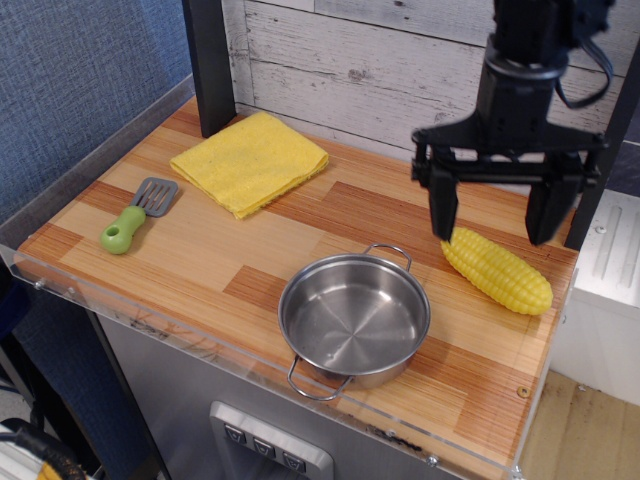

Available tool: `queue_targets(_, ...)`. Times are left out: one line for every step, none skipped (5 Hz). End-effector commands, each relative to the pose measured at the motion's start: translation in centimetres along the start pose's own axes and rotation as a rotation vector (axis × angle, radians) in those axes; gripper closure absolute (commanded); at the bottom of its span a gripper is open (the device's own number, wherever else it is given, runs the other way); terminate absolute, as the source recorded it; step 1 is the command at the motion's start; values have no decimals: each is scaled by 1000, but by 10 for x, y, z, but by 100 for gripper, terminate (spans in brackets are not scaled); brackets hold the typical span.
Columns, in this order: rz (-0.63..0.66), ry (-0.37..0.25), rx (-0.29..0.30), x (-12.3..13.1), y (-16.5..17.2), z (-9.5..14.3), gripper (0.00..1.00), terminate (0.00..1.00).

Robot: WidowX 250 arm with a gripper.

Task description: Put the corn on the yellow rectangle.

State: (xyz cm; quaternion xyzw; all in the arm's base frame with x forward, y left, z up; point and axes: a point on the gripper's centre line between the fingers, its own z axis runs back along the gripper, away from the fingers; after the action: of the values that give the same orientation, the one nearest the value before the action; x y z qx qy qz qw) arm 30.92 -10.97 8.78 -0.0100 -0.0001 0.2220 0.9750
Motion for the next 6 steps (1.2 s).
queue_targets(154, 27, -51, 24, -6, 1, 0, 0)
queue_targets(200, 51, -55, 34, -6, -9, 0, 0)
queue_targets(242, 80, -66, 46, -5, -25, 0, 0)
queue_targets(246, 92, -50, 51, -4, -38, 0, 0)
queue_targets(205, 104, -22, 48, -4, -52, 0, 0)
queue_targets(155, 108, -5, 42, -5, -64, 0, 0)
